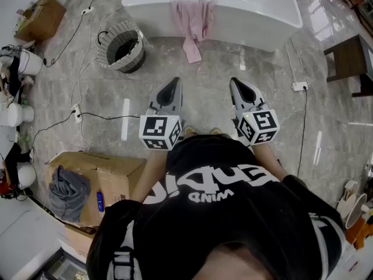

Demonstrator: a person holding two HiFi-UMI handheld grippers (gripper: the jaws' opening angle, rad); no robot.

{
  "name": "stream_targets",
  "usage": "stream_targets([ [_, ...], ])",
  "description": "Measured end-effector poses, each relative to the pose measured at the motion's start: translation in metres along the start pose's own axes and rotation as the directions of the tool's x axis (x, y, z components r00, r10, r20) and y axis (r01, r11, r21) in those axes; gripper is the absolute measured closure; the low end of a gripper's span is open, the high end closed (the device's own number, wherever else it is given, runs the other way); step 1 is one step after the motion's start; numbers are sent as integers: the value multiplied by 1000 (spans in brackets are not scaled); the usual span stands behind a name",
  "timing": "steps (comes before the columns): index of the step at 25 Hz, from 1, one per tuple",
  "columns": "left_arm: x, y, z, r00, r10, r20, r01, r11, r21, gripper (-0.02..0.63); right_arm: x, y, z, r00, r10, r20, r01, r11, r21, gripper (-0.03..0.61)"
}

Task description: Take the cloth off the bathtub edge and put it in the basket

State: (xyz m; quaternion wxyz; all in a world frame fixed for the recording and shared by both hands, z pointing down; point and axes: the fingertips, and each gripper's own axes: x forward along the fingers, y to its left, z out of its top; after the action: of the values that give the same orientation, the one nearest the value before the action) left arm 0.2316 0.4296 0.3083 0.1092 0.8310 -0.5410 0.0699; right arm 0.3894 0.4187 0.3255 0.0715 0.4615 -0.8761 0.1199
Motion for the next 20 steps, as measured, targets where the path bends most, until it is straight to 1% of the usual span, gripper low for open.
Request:
stream_targets([
  [6,2,11,3,1000,1,-9,-1,1000,10,601,11,1,5,1000,-28,5,28,1000,11,565],
  [12,2,28,-6,999,-36,-18,36,999,14,602,22,16,-2,999,-47,8,47,999,17,565],
  [16,8,39,-6,997,-69,-18,70,997,25,603,31,16,-7,997,-83,9,82,996,28,565],
  [20,15,51,-5,996,-92,-19,92,996,16,601,37,14,-5,994,-112,17,112,993,32,565],
])
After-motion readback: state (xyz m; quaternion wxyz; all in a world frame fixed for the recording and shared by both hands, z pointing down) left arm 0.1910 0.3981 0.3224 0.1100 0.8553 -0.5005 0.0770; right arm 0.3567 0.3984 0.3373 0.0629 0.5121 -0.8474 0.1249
